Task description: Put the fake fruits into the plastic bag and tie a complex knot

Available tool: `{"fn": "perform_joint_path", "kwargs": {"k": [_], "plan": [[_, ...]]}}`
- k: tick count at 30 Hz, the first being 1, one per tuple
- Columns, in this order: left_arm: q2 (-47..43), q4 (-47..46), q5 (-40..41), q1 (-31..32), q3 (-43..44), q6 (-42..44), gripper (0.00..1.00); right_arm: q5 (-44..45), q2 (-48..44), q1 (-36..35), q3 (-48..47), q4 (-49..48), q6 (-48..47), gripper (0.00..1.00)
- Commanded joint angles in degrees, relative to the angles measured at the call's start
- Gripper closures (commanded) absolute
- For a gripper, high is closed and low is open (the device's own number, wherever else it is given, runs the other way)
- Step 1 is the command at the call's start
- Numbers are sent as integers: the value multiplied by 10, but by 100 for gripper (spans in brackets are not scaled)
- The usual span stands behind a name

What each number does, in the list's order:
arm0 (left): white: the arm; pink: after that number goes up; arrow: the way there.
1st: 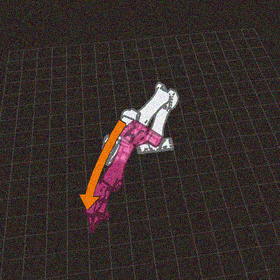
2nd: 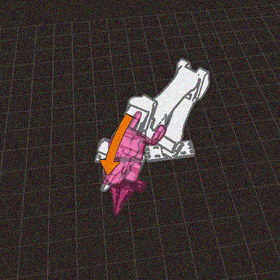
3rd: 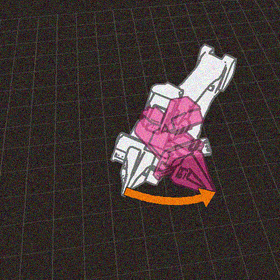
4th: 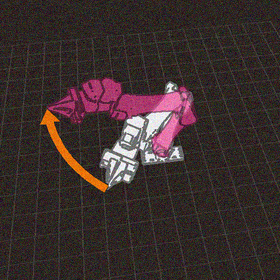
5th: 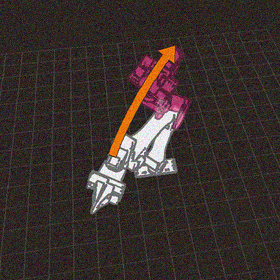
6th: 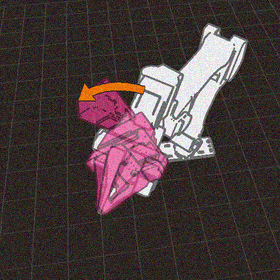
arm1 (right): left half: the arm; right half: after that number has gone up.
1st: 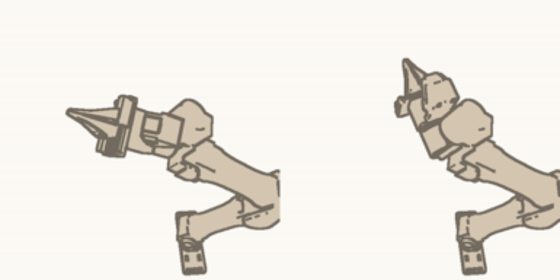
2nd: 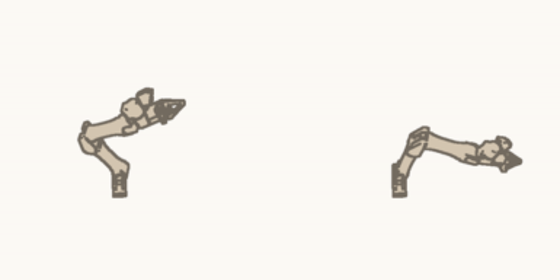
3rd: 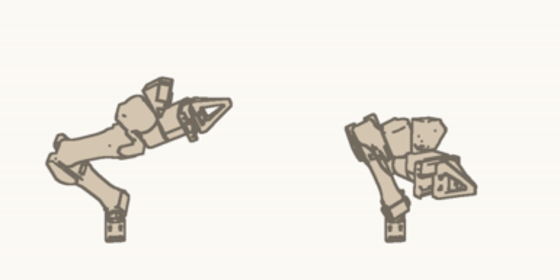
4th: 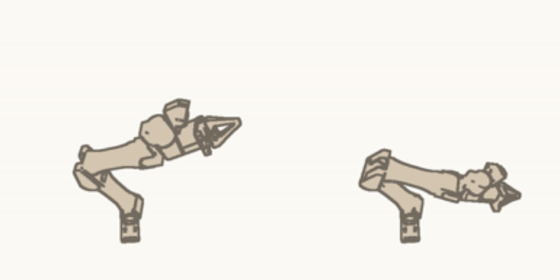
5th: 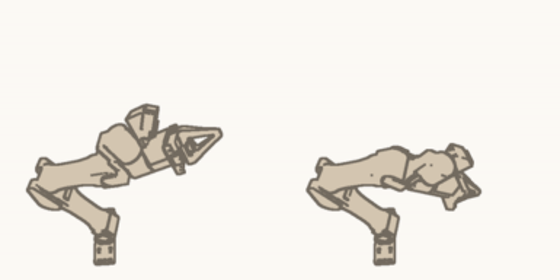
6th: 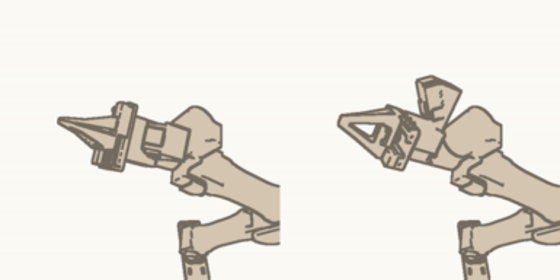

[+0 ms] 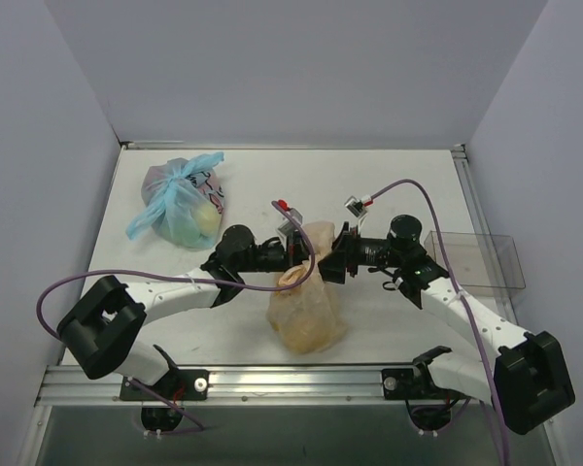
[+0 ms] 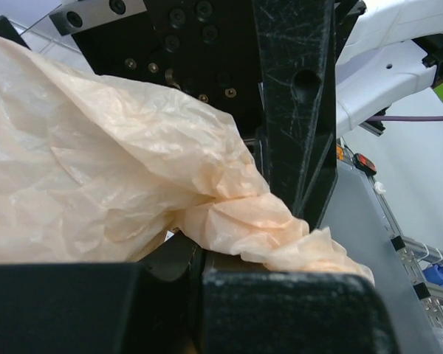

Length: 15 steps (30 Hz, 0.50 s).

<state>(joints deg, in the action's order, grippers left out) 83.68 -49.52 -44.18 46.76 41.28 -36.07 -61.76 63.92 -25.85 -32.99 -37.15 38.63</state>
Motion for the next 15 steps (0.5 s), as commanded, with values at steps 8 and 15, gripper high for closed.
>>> {"fn": "perform_joint_path", "kwargs": {"k": [8,15], "plan": [[3,13,-39,6,-7,35,100,-23,-87,77,-59,312,-197,19],[3,14,-47,5,-8,37,100,-43,-122,126,-95,451,-264,31]]}}
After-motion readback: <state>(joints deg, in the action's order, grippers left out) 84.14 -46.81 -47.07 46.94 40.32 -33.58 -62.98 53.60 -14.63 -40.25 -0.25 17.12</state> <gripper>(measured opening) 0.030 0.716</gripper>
